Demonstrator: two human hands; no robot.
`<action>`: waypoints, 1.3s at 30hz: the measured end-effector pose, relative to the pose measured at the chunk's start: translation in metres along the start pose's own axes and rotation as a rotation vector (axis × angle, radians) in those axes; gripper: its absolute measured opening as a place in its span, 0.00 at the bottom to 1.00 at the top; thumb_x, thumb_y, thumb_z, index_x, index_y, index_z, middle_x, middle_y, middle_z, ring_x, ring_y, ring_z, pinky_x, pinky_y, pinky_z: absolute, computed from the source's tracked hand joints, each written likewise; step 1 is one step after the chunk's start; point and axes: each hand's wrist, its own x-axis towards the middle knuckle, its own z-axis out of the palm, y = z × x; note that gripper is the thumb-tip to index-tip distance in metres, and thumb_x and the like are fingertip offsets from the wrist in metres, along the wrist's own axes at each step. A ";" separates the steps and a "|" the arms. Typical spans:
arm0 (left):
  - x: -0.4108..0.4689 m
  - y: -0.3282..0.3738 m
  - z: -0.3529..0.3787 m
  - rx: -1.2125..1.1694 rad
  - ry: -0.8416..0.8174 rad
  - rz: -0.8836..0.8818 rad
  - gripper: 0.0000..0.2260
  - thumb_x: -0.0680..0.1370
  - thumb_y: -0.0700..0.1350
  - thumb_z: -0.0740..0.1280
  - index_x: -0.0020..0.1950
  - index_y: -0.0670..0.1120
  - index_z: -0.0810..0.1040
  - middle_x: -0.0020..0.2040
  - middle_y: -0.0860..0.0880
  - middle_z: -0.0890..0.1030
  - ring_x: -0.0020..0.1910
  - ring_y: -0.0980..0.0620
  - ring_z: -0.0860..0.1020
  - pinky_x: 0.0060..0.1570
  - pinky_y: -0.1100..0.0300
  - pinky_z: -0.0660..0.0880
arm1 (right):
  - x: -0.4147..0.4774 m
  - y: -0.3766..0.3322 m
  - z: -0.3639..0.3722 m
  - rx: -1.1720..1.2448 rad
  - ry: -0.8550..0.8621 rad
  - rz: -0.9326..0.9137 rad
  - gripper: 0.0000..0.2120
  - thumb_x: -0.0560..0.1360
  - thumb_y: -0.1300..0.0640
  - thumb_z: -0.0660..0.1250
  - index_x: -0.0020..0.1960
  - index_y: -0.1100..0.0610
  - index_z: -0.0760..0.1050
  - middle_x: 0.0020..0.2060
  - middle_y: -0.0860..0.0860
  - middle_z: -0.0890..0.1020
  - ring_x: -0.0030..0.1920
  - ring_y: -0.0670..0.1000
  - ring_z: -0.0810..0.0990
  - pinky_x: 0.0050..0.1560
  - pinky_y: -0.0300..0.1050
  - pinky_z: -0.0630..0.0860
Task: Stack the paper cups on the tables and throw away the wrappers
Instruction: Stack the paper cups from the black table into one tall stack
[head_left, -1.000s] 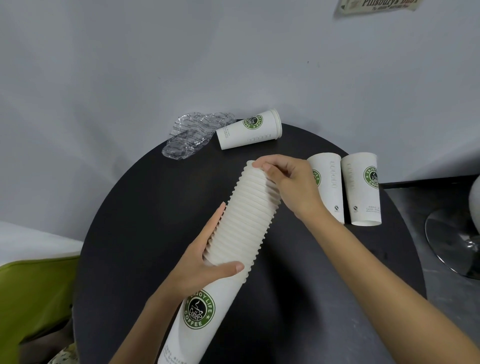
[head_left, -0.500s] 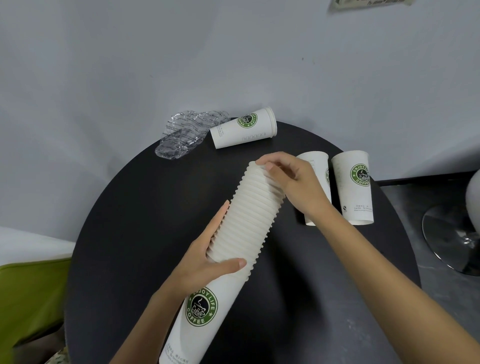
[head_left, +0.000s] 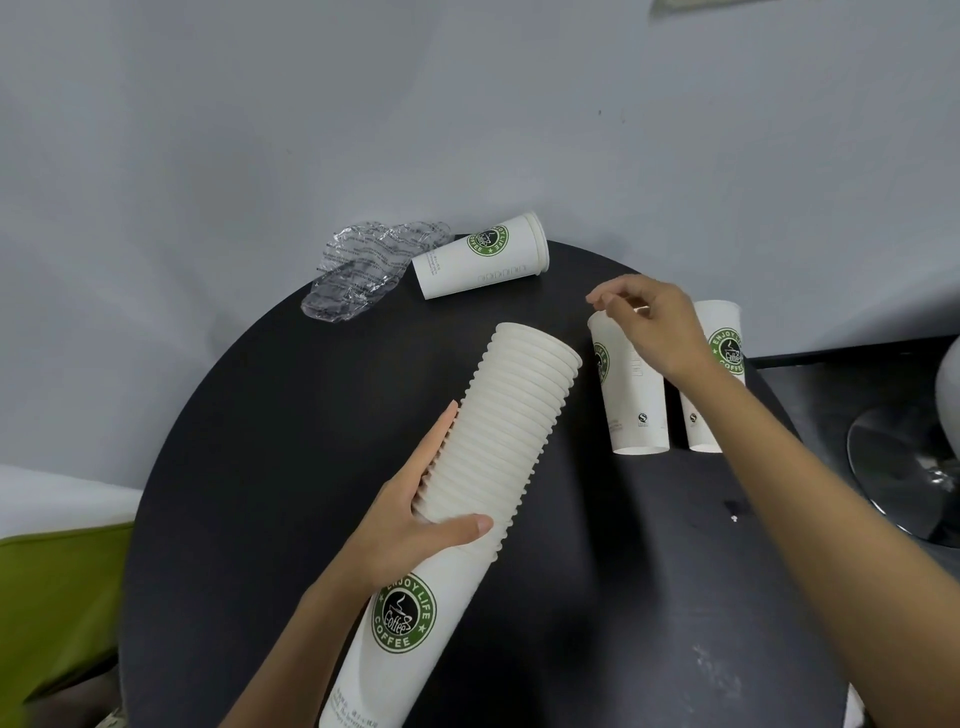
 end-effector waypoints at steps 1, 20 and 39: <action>0.002 0.001 0.001 -0.001 -0.006 0.002 0.43 0.71 0.39 0.76 0.75 0.65 0.56 0.66 0.75 0.69 0.65 0.71 0.70 0.55 0.75 0.71 | 0.002 0.004 -0.003 -0.033 0.009 0.006 0.09 0.78 0.60 0.61 0.47 0.52 0.80 0.47 0.49 0.83 0.45 0.45 0.78 0.50 0.30 0.69; 0.025 0.000 0.016 0.010 -0.039 -0.002 0.43 0.70 0.40 0.76 0.75 0.64 0.56 0.68 0.72 0.69 0.67 0.68 0.70 0.57 0.73 0.71 | 0.041 0.048 -0.022 -0.482 -0.309 0.067 0.07 0.76 0.53 0.64 0.45 0.46 0.81 0.53 0.50 0.80 0.57 0.54 0.76 0.59 0.56 0.72; 0.014 -0.012 0.002 0.067 -0.010 -0.012 0.44 0.70 0.44 0.78 0.76 0.64 0.54 0.70 0.70 0.67 0.69 0.67 0.69 0.59 0.73 0.71 | 0.031 0.031 -0.016 -0.038 -0.120 -0.004 0.08 0.76 0.63 0.66 0.43 0.52 0.81 0.47 0.50 0.84 0.52 0.47 0.80 0.59 0.38 0.71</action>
